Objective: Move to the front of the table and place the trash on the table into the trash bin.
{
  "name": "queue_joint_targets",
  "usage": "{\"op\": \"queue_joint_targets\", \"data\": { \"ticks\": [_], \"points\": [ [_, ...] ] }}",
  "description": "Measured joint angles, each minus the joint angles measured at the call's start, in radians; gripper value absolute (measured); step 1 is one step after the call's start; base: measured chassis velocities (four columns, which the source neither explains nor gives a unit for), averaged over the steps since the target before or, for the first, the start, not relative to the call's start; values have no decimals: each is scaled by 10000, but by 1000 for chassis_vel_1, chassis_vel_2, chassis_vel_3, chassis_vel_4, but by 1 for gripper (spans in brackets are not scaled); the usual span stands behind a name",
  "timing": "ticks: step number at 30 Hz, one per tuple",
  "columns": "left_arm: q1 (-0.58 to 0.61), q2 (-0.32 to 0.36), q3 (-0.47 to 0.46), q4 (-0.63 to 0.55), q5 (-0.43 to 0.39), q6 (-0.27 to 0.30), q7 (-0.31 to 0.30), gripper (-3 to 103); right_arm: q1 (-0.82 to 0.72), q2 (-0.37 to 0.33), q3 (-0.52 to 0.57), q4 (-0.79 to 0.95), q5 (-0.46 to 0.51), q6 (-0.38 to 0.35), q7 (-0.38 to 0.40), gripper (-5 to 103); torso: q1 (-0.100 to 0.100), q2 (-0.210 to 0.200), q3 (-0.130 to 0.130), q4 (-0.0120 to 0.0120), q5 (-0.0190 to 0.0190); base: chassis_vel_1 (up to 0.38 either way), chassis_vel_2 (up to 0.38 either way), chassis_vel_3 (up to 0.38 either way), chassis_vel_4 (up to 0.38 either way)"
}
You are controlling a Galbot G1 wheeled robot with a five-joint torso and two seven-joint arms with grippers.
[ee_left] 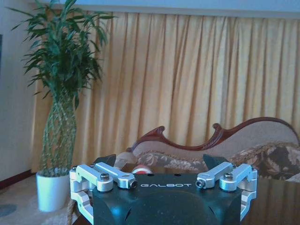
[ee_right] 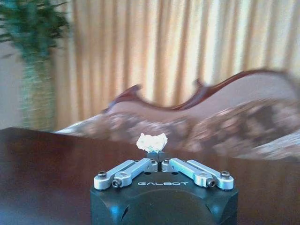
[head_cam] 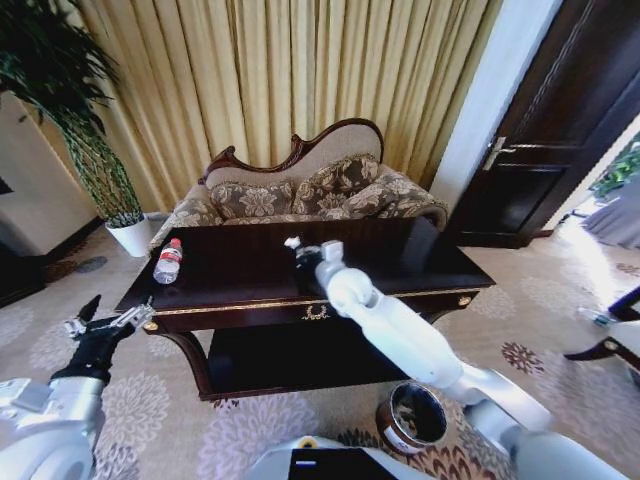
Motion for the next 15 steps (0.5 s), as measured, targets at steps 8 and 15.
{"op": "queue_joint_targets", "data": {
  "ticks": [8, 15],
  "points": [
    [-200, 333, -237, 378, -338, -69, 372, 100, -2381, -2400, 2752, 346, -1019, 1887, -1078, 0, 0, 1, -1, -9, 1, 0, 0, 0, 0],
    [-419, 526, -192, 958, -553, -213, 854, 100, -4065, -3162, 4480, 424, -360, 2912, -2086, 0, -1, 3, -1, -2, -5, 0, 0, 0, 0]
  ]
}}
